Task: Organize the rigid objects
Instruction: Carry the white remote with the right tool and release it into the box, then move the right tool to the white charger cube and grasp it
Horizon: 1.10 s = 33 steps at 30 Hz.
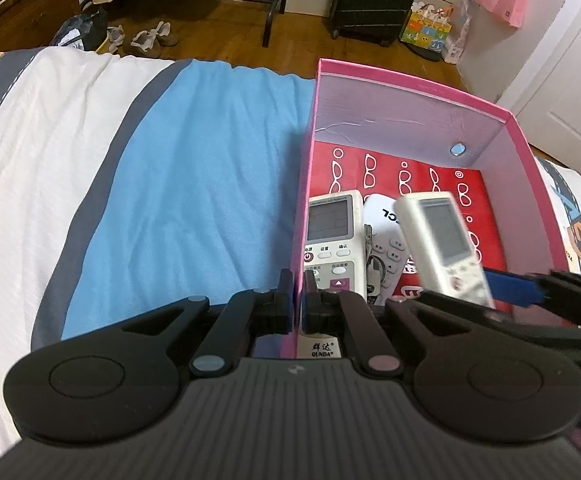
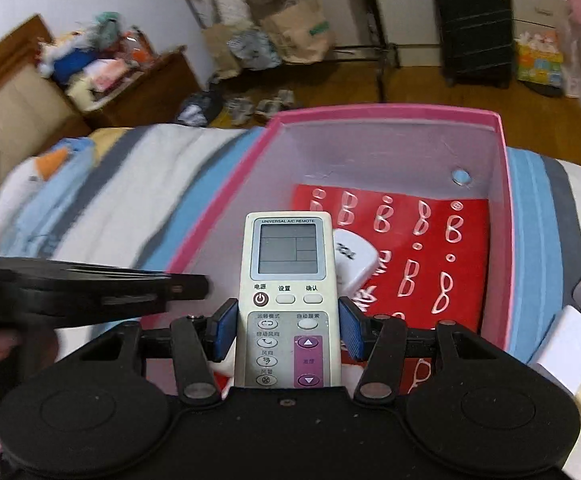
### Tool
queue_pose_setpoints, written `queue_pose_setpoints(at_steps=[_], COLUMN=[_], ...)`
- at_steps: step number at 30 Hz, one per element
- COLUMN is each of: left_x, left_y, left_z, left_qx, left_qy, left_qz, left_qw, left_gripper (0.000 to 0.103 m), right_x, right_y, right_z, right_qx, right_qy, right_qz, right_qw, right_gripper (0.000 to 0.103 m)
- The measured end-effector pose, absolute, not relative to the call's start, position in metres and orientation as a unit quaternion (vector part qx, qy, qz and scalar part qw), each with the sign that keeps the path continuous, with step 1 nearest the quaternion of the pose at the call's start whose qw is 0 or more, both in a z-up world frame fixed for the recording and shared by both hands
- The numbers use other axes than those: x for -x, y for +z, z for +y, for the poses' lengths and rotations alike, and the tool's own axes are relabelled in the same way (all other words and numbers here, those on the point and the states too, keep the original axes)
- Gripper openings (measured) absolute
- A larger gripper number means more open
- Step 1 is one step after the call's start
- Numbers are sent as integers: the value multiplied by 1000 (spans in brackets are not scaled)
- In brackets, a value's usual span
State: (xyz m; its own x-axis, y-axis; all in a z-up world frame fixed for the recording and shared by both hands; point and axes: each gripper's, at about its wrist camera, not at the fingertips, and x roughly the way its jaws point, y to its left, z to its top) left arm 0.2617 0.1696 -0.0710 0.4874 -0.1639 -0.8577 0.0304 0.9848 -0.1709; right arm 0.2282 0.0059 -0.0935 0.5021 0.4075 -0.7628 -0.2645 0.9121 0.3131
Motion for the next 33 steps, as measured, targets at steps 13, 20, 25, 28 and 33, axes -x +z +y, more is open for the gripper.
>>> queue_pose_setpoints(at_steps=[13, 20, 25, 28, 33], left_x=[-261, -264, -264, -264, -264], left_y=[-70, -71, -69, -69, -70], left_z=[163, 160, 157, 157, 157], left_qx=[47, 40, 33, 32, 26], left_qy=[-54, -44, -41, -41, -40], left_qz=[501, 504, 505, 505, 504], left_qw=[863, 862, 862, 862, 862], left_gripper=[3, 3, 3, 3, 3], right_x=[-219, -203, -213, -221, -242], right_y=[-37, 5, -5, -22, -70], right_z=[-55, -133, -182, -198, -221], right_qx=[-93, -38, -70, -65, -70], right_qy=[207, 212, 200, 177, 135], right_qz=[410, 397, 413, 400, 410], right_qw=[883, 892, 886, 897, 899], right_gripper=[63, 65, 65, 65, 63])
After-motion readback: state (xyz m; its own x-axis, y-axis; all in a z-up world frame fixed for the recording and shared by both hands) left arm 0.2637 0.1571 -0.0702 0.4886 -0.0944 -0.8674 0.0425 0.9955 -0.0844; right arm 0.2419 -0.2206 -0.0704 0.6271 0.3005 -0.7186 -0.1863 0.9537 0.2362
